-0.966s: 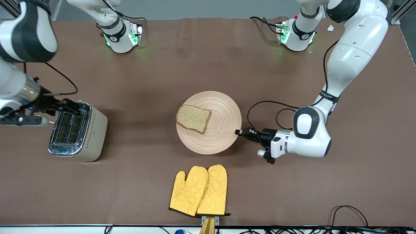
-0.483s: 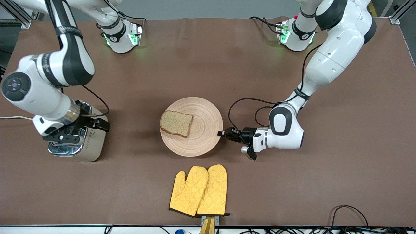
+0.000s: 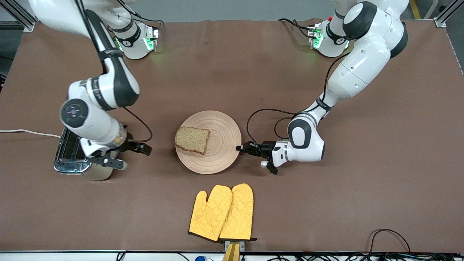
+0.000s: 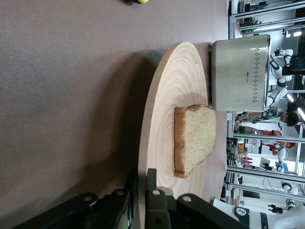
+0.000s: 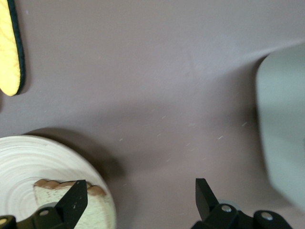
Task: Move plate and put bread in toaster
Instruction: 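Lower the right gripper onto the bread while the left gripper releases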
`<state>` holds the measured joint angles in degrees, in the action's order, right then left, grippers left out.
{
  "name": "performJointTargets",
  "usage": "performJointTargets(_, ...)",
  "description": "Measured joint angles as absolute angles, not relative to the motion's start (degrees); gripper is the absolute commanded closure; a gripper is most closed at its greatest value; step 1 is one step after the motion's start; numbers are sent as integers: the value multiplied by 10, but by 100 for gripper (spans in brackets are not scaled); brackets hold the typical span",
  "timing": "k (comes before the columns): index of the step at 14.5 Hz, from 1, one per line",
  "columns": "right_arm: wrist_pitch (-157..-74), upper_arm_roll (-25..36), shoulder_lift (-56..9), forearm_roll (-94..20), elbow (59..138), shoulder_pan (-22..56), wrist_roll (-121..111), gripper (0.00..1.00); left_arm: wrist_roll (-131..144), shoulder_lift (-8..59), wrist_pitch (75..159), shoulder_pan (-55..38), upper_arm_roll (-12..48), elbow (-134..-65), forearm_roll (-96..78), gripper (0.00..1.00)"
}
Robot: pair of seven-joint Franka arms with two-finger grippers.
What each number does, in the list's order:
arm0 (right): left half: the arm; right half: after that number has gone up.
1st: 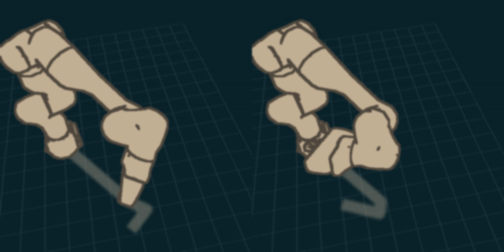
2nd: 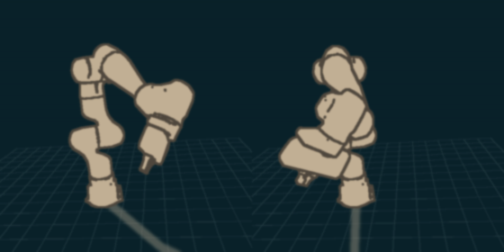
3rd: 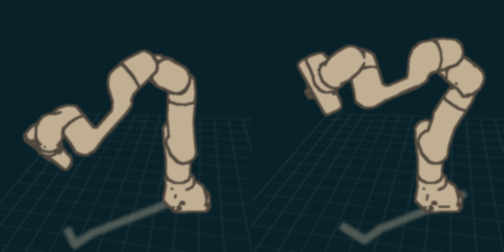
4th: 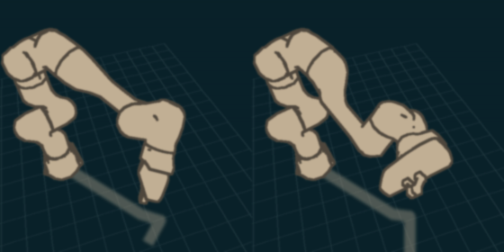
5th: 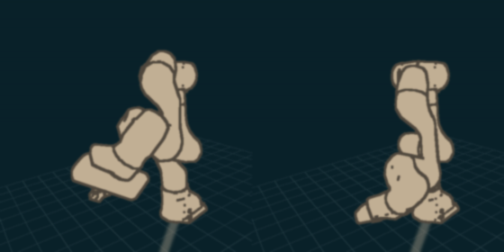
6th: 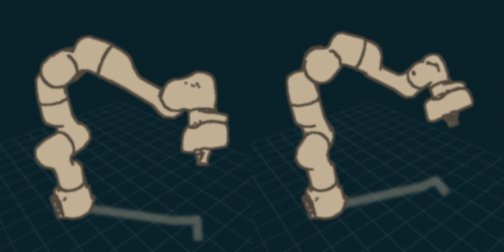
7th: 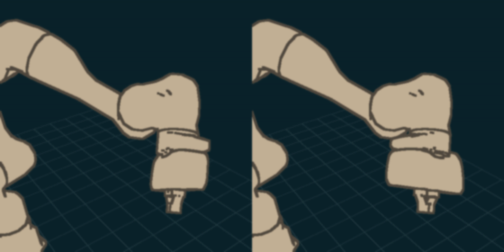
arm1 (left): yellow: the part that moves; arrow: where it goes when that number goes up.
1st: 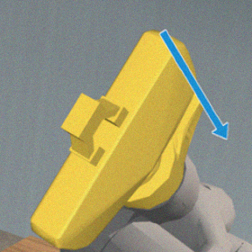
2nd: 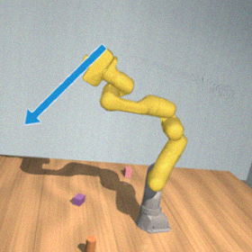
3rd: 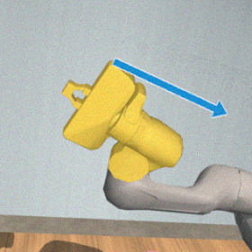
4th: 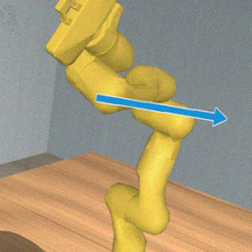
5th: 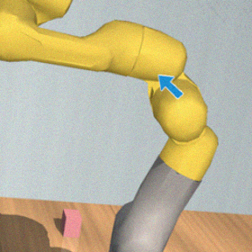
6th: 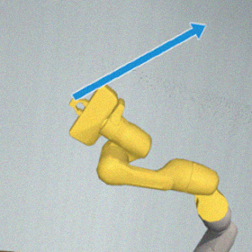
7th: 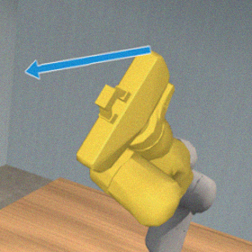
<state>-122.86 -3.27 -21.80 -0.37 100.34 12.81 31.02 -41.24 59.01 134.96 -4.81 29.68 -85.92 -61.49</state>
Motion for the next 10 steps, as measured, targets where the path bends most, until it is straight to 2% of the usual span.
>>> performJointTargets(4,-1253,-32,-240,-3,1016,175,409,0,-353,581,1351,-39,292,-841,-619,0)
performJointTargets(7,-1339,-31,-252,-2,1084,199,444,0,-282,545,1352,-29,250,-826,-597,0)
performJointTargets(10,-1365,-31,-253,1,1121,223,472,1,-192,507,1351,-2,237,-819,-503,0)
